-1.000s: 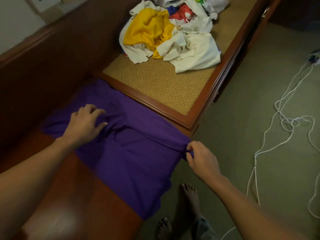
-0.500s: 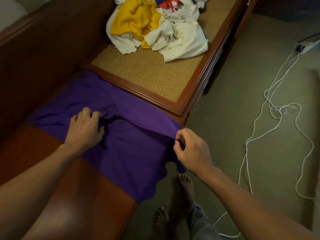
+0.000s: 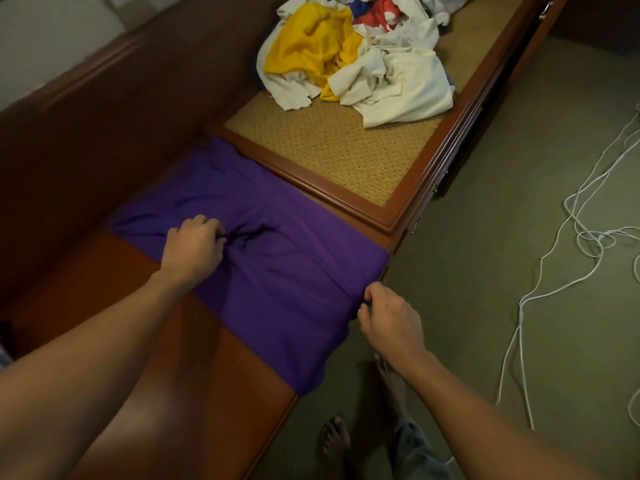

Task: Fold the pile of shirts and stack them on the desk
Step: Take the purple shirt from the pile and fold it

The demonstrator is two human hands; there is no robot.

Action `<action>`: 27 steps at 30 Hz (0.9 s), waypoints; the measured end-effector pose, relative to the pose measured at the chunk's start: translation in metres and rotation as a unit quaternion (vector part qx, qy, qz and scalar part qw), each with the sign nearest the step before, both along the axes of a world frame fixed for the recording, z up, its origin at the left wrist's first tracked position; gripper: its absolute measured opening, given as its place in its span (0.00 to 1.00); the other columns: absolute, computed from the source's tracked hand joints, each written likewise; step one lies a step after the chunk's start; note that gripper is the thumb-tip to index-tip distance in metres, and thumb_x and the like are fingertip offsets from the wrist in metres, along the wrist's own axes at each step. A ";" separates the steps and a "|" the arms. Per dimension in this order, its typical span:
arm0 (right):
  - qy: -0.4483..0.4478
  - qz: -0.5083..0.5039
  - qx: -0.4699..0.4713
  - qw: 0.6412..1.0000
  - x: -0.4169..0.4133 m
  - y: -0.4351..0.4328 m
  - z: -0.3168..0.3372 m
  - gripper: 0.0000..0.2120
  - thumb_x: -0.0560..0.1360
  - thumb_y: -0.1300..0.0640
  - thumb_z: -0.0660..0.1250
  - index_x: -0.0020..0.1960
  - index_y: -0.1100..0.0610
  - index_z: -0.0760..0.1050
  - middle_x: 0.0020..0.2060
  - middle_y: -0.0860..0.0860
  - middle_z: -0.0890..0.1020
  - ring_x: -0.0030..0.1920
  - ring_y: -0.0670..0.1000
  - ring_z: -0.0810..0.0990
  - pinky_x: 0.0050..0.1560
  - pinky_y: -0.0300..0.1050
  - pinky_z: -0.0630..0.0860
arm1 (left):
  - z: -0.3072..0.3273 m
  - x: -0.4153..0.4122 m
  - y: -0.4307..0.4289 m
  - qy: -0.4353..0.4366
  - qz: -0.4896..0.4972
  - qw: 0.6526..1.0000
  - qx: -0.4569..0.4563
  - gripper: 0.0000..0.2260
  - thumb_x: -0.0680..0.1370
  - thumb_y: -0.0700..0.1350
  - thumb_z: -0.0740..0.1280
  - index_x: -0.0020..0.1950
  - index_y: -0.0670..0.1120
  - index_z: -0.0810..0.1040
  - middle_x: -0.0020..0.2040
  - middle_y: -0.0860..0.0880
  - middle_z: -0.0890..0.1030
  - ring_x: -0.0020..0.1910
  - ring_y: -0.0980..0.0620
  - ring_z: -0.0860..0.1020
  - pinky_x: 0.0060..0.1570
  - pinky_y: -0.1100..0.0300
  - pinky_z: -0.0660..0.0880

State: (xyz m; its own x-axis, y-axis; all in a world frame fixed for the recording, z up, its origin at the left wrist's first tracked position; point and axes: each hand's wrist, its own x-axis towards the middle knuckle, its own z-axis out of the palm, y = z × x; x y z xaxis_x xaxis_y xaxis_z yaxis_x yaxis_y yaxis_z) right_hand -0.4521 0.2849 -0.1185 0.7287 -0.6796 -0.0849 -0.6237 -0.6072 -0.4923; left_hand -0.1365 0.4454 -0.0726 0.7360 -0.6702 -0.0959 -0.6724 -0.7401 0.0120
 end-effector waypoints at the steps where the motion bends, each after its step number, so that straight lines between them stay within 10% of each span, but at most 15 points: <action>1: 0.002 -0.004 -0.001 1.000 0.000 0.000 0.002 0.04 0.78 0.54 0.65 0.50 0.53 0.73 0.44 0.49 0.80 0.42 0.52 0.80 0.37 0.43 0.66 | 0.001 0.000 0.001 -0.001 0.002 1.000 -0.001 0.07 0.80 0.46 0.66 0.57 0.46 0.78 0.54 0.43 0.79 0.55 0.39 0.77 0.55 0.41 0.72; 7: -0.079 -0.049 -0.003 0.996 -0.007 0.004 0.015 0.07 0.74 0.57 0.70 0.44 0.53 0.71 0.35 0.48 0.78 0.34 0.52 0.77 0.33 0.43 0.66 | 0.011 0.002 0.015 -0.071 -0.010 0.989 -0.127 0.06 0.82 0.41 0.63 0.58 0.42 0.76 0.54 0.40 0.77 0.46 0.34 0.77 0.47 0.40 0.72; 16: -0.038 0.000 0.006 0.999 -0.001 0.012 0.011 0.08 0.77 0.48 0.69 0.53 0.50 0.75 0.47 0.45 0.76 0.41 0.48 0.78 0.37 0.42 0.69 | -0.011 0.010 0.056 0.013 -0.025 1.000 -0.009 0.25 0.76 0.46 0.73 0.70 0.43 0.71 0.61 0.39 0.74 0.58 0.33 0.76 0.53 0.39 0.76; 27: -0.016 0.054 0.012 0.998 0.022 0.007 0.023 0.07 0.78 0.51 0.68 0.56 0.50 0.78 0.49 0.46 0.75 0.44 0.48 0.77 0.39 0.40 0.68 | -0.013 0.001 0.074 0.073 0.010 0.997 -0.032 0.21 0.76 0.42 0.70 0.69 0.46 0.75 0.61 0.44 0.77 0.61 0.38 0.76 0.57 0.43 0.75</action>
